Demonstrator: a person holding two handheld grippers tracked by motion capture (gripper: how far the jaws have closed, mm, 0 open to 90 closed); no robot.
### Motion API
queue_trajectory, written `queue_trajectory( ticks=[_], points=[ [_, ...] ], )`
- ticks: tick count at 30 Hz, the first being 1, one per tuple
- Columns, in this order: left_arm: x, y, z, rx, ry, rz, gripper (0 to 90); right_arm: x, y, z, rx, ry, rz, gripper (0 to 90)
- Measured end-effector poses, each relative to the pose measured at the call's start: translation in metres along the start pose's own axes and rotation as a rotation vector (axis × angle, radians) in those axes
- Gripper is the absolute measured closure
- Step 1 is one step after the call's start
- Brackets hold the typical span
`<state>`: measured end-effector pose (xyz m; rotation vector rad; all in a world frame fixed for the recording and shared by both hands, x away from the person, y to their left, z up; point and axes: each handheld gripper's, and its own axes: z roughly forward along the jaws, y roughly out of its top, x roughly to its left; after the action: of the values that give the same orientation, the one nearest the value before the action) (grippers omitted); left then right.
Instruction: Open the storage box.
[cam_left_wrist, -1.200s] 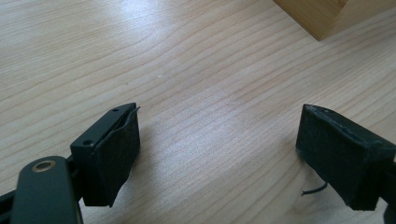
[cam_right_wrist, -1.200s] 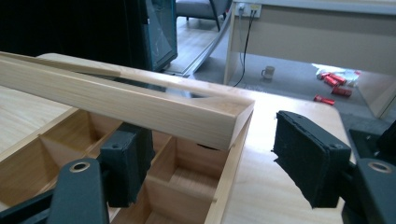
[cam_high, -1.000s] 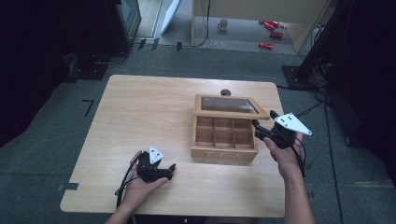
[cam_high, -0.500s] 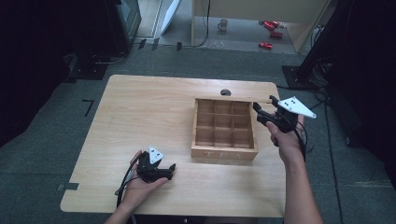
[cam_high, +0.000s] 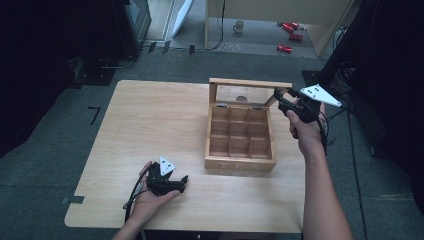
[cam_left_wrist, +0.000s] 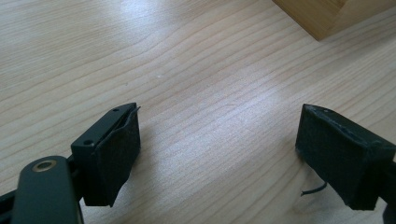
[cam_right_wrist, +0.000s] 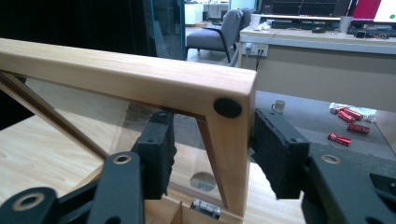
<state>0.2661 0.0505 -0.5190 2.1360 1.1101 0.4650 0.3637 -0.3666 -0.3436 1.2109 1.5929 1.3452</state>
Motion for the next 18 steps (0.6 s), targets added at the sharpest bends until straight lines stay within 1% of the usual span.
queue_trajectory(
  ticks=[3, 5, 7, 9, 11, 12, 13, 14, 15, 17, 18],
  points=[
    [0.000, 0.000, 0.000, -0.001, 0.000, -0.001, 14.5, -0.004, 0.003, 0.004, -0.012, -0.008, 0.013, 59.0],
    [0.000, 0.000, 0.000, -0.001, 0.001, -0.001, 14.5, -0.008, 0.008, 0.008, -0.014, -0.022, 0.018, 63.9],
    [0.000, 0.000, 0.000, 0.000, 0.001, 0.002, 14.5, -0.008, 0.009, 0.010, -0.011, -0.029, 0.011, 64.2],
    [0.000, 0.000, 0.000, -0.001, 0.000, -0.001, 14.5, -0.008, 0.013, 0.014, -0.006, -0.048, 0.000, 64.9],
    [0.000, 0.000, 0.000, -0.003, 0.000, -0.005, 14.5, -0.008, 0.016, 0.018, -0.004, -0.058, 0.008, 65.4],
    [0.000, 0.000, 0.000, -0.002, 0.001, -0.004, 14.5, -0.009, 0.018, 0.022, -0.001, -0.063, 0.019, 65.5],
    [0.000, 0.000, 0.000, -0.002, 0.002, -0.003, 14.5, -0.009, 0.018, 0.022, -0.001, -0.063, 0.019, 65.5],
    [0.000, 0.000, 0.000, -0.002, 0.002, -0.003, 14.5, -0.011, 0.020, 0.026, 0.003, -0.067, 0.030, 65.7],
    [0.000, 0.000, 0.000, -0.002, 0.002, -0.003, 14.5, -0.011, 0.020, 0.026, 0.003, -0.067, 0.030, 65.7],
    [0.000, 0.000, 0.000, -0.001, 0.002, -0.003, 14.5, -0.011, 0.025, 0.034, 0.016, -0.089, 0.039, 66.2],
    [0.000, 0.000, 0.000, -0.001, 0.002, -0.003, 14.5, -0.011, 0.025, 0.034, 0.016, -0.089, 0.039, 66.2]
  ],
)
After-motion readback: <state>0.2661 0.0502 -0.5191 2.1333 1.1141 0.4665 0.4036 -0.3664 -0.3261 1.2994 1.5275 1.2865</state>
